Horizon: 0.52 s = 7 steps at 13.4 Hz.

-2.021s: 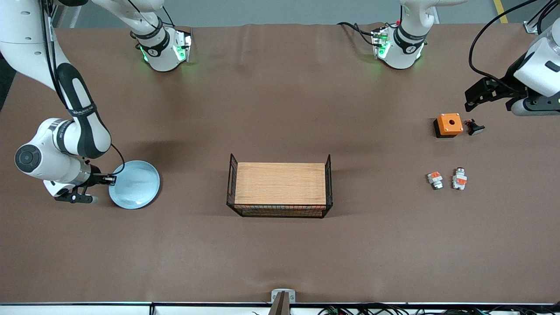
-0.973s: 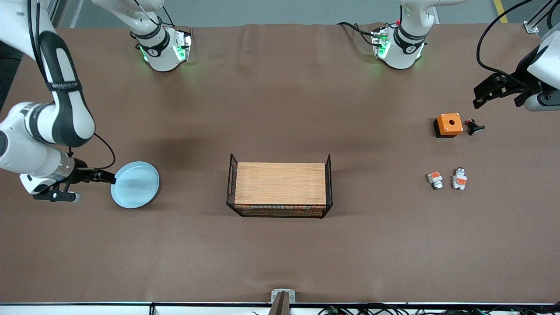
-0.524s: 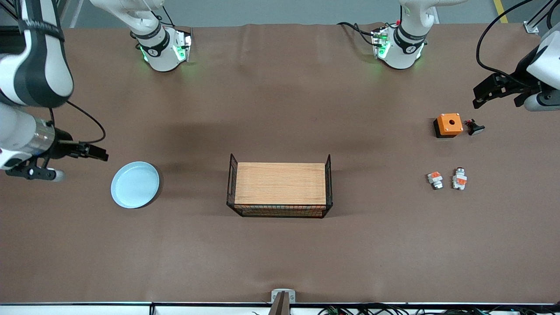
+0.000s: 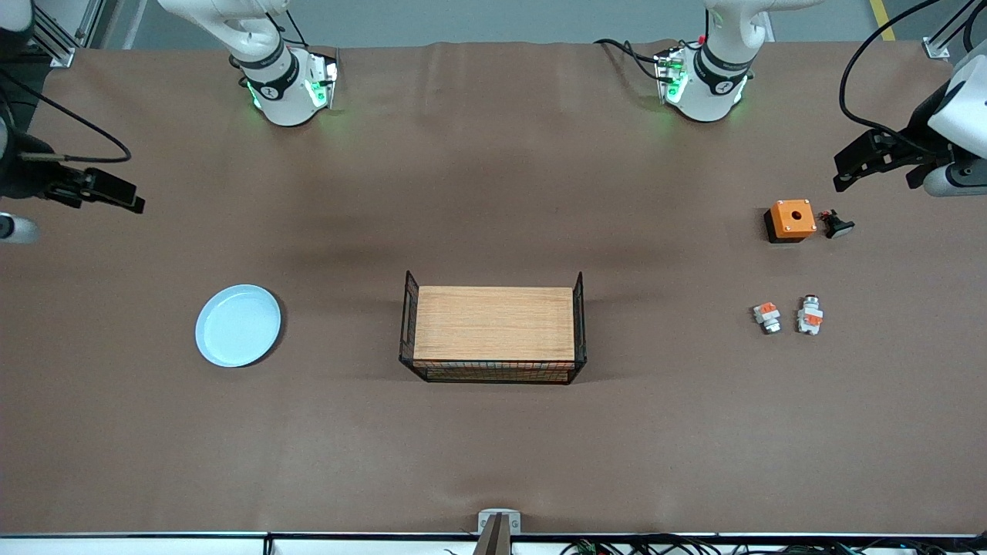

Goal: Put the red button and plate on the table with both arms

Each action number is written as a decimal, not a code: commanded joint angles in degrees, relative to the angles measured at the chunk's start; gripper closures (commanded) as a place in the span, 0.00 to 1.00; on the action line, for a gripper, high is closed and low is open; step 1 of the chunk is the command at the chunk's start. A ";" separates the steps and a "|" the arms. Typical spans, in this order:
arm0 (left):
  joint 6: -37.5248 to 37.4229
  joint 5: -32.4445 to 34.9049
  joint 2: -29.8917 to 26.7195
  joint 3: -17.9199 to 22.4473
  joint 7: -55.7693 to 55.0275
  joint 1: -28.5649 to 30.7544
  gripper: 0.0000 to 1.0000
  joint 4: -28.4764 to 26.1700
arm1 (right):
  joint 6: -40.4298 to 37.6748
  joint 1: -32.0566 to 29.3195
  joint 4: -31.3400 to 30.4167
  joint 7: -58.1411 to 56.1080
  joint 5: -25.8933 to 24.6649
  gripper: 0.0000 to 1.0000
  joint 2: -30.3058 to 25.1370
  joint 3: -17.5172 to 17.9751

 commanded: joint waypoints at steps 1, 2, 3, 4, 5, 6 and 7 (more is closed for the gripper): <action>0.61 0.79 -0.75 -0.37 0.73 0.30 0.00 -0.59 | -0.41 0.03 2.30 0.97 -0.04 0.01 -0.71 -0.21; 1.39 0.88 -0.49 -0.37 0.73 0.30 0.00 -0.59 | 0.38 -0.06 2.04 0.97 -0.04 0.01 -1.59 -0.21; 1.75 0.79 -0.32 -0.37 0.73 0.30 0.00 -0.59 | 0.65 -0.06 1.95 0.97 -0.04 0.01 -2.03 -0.30; 1.75 0.88 -0.23 -0.28 0.73 0.30 0.00 -0.59 | 0.66 -0.06 1.95 0.97 -0.13 0.01 -2.13 -0.30; 1.75 0.88 -0.14 -0.28 0.73 0.30 0.00 -0.59 | 0.66 -0.06 2.03 0.97 -0.65 0.01 -2.13 -0.39; 1.75 0.88 -0.14 -0.37 0.82 0.30 0.00 -0.50 | 0.66 -0.06 2.30 0.97 -1.27 0.01 -2.04 -0.30; 1.49 0.88 -0.14 -0.37 0.91 0.21 0.00 0.29 | 0.66 -0.06 2.39 0.97 -1.36 0.01 -1.95 -0.30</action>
